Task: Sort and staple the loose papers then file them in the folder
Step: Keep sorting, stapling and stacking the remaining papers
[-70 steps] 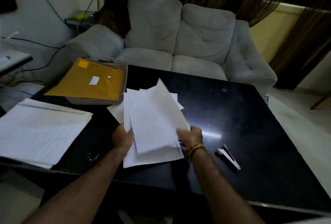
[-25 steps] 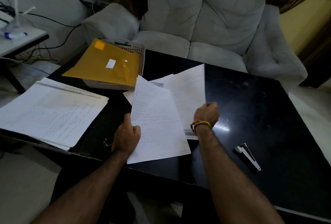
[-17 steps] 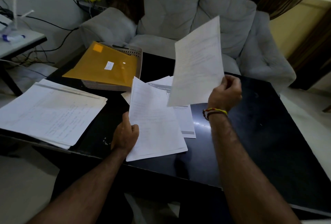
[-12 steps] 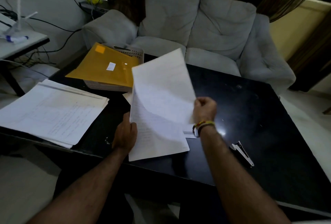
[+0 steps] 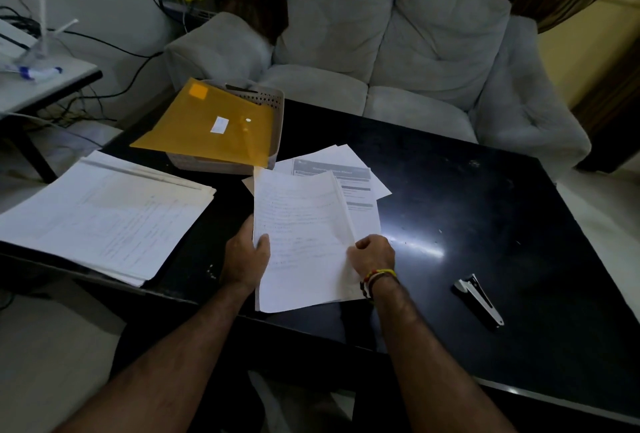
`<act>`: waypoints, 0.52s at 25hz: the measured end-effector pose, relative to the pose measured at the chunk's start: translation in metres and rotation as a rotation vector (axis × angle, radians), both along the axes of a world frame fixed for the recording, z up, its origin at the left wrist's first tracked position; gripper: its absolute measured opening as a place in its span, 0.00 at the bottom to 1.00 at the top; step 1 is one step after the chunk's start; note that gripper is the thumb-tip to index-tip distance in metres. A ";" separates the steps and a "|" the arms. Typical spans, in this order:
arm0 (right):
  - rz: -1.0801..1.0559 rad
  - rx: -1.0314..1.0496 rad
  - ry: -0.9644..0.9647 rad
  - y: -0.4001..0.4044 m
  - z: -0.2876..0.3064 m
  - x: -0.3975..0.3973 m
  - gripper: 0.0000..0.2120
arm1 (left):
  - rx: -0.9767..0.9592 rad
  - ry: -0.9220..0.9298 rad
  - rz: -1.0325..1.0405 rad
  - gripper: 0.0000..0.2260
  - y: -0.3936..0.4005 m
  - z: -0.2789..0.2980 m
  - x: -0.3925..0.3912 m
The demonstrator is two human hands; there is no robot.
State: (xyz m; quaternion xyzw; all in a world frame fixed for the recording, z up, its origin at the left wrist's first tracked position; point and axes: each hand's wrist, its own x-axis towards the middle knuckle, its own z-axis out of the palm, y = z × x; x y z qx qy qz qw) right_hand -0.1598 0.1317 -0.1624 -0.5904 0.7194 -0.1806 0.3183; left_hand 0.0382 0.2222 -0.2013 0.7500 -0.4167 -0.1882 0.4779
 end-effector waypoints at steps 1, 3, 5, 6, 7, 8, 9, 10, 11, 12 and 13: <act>-0.004 0.005 -0.023 -0.001 -0.001 -0.002 0.03 | -0.007 -0.027 -0.021 0.22 0.001 0.001 0.000; -0.016 0.004 -0.074 0.000 -0.005 -0.006 0.04 | -0.016 -0.056 -0.059 0.26 0.003 0.003 0.000; -0.036 -0.004 -0.134 0.001 -0.006 -0.008 0.05 | -0.003 -0.064 -0.088 0.30 0.003 0.004 0.001; -0.041 -0.008 -0.162 0.000 -0.007 -0.010 0.05 | 0.014 -0.069 -0.094 0.31 0.003 0.005 0.001; -0.040 -0.009 -0.184 0.000 -0.009 -0.011 0.05 | 0.035 -0.073 -0.093 0.32 0.003 0.006 0.001; -0.037 -0.004 -0.199 -0.001 -0.009 -0.013 0.06 | 0.053 -0.078 -0.092 0.32 0.004 0.006 0.001; -0.039 0.008 -0.219 -0.003 -0.011 -0.014 0.06 | 0.069 -0.086 -0.092 0.33 0.004 0.006 0.000; -0.043 0.027 -0.249 -0.006 -0.012 -0.016 0.06 | 0.079 -0.093 -0.091 0.33 0.004 0.006 -0.002; -0.053 0.047 -0.287 -0.008 -0.014 -0.017 0.05 | 0.086 -0.097 -0.087 0.33 0.004 0.006 -0.003; -0.075 0.057 -0.324 -0.010 -0.015 -0.018 0.05 | 0.090 -0.101 -0.085 0.33 0.003 0.005 -0.003; -0.118 0.035 -0.337 -0.011 -0.016 -0.020 0.05 | 0.094 -0.103 -0.088 0.33 0.003 0.003 -0.002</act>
